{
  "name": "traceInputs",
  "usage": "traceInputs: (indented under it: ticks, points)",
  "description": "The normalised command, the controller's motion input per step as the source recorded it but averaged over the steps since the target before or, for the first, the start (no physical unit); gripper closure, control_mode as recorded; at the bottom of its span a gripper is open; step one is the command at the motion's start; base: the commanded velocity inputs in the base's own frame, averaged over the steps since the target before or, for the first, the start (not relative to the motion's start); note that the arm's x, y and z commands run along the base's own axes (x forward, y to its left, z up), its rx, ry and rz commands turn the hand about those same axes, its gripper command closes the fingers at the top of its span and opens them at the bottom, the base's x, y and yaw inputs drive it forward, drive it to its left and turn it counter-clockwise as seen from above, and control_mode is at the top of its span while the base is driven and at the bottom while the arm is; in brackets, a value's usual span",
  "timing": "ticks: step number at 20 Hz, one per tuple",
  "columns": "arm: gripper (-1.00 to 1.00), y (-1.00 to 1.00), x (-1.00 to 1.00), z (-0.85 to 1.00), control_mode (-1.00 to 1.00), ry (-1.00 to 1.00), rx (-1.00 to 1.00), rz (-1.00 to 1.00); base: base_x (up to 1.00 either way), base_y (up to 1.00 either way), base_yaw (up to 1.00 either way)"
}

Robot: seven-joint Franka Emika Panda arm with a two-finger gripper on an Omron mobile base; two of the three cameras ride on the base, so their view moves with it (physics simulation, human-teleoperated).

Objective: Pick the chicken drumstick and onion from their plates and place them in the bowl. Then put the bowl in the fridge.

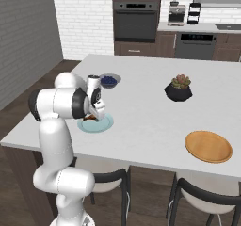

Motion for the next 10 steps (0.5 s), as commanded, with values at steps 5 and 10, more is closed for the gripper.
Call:
traceInputs:
  ticks: [5, 10]
  points:
    - [-1.0, -0.07, 0.11, 0.0, -1.0, 0.0, 0.01, 0.0, 0.0, 0.0, 0.0]
    - [-1.0, -0.04, 0.1, 0.12, -1.0, 0.0, 0.01, 0.0, 0.0, 0.0, 0.0]
